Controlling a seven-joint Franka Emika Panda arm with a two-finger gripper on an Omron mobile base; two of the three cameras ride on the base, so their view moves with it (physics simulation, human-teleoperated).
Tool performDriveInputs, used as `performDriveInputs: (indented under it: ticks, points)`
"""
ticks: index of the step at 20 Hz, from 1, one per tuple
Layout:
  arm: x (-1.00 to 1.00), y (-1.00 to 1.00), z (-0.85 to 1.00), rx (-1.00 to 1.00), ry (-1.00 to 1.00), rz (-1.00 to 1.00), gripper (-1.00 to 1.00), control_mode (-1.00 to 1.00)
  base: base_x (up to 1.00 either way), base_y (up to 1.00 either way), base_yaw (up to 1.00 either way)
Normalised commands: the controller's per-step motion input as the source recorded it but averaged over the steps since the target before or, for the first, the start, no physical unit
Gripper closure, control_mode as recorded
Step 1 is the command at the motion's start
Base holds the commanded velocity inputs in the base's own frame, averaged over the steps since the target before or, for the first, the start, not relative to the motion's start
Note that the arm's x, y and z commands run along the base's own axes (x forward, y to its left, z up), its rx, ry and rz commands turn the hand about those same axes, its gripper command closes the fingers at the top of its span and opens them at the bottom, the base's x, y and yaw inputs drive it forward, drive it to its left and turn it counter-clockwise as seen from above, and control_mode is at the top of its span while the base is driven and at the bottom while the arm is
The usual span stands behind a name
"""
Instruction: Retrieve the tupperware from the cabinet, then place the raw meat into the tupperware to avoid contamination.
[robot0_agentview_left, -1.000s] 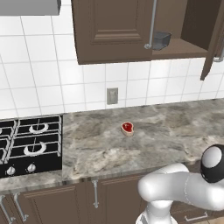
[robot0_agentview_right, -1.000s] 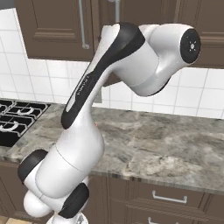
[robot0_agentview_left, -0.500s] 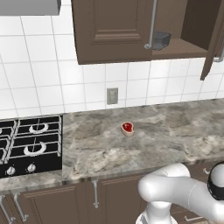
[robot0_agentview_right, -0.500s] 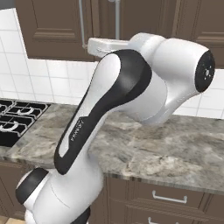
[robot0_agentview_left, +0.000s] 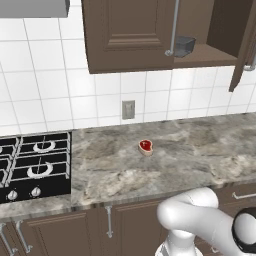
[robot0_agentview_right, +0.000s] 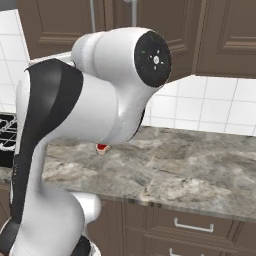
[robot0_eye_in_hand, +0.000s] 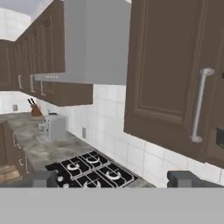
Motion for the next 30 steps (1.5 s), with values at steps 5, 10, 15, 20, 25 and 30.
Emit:
performDriveInputs:
  ticks: [5, 10, 15, 20, 25, 30]
  points:
    - [0.0, 1.0, -0.19, -0.41, -0.22, 0.0, -1.0, -1.0, 0.0, 0.0, 0.0]
    - [0.0, 0.92, -0.06, -0.52, -0.39, -0.02, -1.0, -1.0, 0.0, 0.0, 0.0]
    - [0.0, 0.57, 0.0, -0.55, -0.4, -0.09, -1.0, -1.0, 0.0, 0.0, 0.0]
    - [0.0, 0.37, 0.2, -0.46, -0.38, -0.13, -1.0, -1.0, 0.0, 0.0, 0.0]
    - [0.01, 0.18, 0.34, -0.25, -0.14, -0.15, -1.0, -1.0, 0.0, 0.0, 0.0]
    - [0.13, 0.16, 0.35, -0.26, -0.09, -0.23, -1.0, -1.0, 0.0, 0.0, 0.0]
